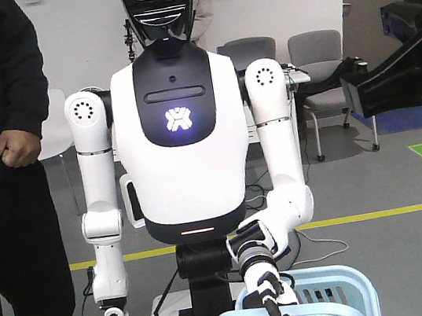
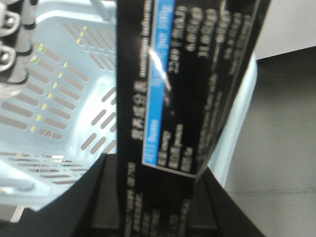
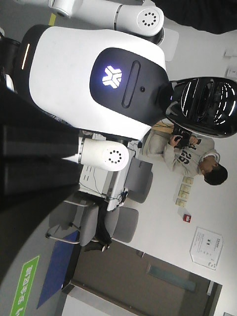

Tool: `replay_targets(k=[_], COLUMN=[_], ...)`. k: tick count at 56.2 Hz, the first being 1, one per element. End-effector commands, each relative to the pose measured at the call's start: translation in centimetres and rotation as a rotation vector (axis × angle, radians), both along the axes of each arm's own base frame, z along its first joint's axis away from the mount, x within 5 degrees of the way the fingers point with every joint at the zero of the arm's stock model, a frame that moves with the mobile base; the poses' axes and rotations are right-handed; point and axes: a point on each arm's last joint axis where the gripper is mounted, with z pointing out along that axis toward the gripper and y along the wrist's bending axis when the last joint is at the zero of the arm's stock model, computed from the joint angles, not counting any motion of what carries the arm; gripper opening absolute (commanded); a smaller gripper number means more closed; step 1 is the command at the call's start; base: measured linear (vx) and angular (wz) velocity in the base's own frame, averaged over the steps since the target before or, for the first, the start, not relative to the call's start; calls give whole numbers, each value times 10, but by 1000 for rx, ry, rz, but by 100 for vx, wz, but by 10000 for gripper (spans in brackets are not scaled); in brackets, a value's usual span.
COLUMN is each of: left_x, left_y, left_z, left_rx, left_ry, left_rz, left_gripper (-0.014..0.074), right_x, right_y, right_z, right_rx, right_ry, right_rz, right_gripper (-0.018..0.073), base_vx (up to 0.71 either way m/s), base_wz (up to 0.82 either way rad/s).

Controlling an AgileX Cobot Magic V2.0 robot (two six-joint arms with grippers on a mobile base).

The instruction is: Pick snacks and fruit into basket

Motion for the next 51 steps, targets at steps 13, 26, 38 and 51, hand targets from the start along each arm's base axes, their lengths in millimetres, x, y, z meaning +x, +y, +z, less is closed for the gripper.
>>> replay_targets(k=[13, 26, 38, 51], left_x=[16, 21, 26, 28], left_y=[-18, -20, -25, -26], left_z=[25, 31, 40, 42], left_rx=[-93, -125, -173, -177], left_ry=[-89, -103, -140, -138], left_rz=[17, 36, 25, 27], left_gripper=[3, 3, 3, 6], right_x=[-5, -5, -5, -5], right_y=[-7, -7, -7, -7], right_z=[16, 16, 16, 16], right_rx=[-12, -12, -12, -13], right_ry=[-91, -91, -91, -91], right_rz=[-8, -8, -8, -8], right_gripper=[-7, -7, -7, -7], base_vx=[0, 0, 0, 0], base_wz=[0, 0, 0, 0])
